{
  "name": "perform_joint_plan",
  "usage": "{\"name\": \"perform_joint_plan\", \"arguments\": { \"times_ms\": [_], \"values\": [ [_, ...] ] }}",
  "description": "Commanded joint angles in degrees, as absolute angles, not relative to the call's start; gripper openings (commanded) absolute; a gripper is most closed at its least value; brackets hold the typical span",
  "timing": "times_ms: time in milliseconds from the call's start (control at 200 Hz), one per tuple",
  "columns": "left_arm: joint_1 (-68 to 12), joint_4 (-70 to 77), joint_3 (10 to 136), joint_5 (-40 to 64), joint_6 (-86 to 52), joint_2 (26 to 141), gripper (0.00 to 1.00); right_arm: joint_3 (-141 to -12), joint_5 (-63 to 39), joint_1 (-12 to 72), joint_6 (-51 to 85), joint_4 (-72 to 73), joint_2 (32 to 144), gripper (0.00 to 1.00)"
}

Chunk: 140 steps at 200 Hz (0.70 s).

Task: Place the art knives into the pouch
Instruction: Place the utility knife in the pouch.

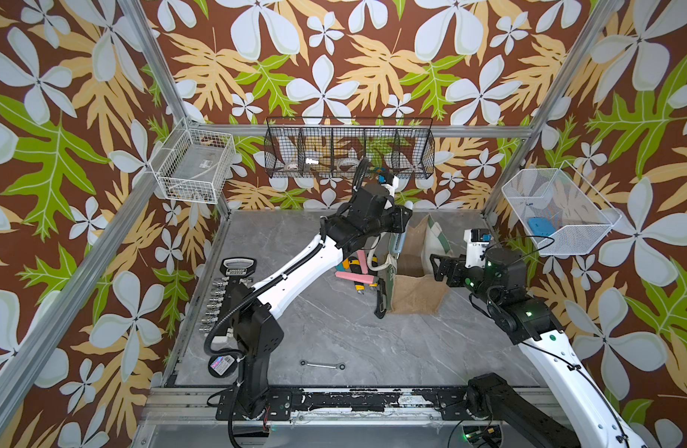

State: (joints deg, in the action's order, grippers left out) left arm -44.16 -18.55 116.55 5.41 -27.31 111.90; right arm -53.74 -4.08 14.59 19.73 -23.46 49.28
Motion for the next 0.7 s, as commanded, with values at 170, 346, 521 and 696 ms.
{"name": "perform_joint_plan", "arguments": {
  "times_ms": [170, 346, 521, 696],
  "values": [
    [-45.1, -19.8, 123.4, 9.4, -27.5, 120.0, 0.10, -52.3, -0.9, 14.6, 19.5, -25.4, 47.1, 0.95],
    [-46.1, -20.2, 120.9, 8.5, -27.0, 120.0, 0.11, -51.9, -0.5, 14.6, 19.2, -25.2, 47.0, 0.95],
    [-46.4, -19.3, 116.8, 7.7, -26.4, 117.6, 0.27, -51.6, -0.4, 14.6, 18.8, -25.0, 47.6, 0.96],
    [-46.4, -19.5, 115.8, 7.5, -25.2, 115.6, 0.68, -52.4, 2.1, 14.6, 18.7, -26.2, 48.4, 1.00]
  ]
}}
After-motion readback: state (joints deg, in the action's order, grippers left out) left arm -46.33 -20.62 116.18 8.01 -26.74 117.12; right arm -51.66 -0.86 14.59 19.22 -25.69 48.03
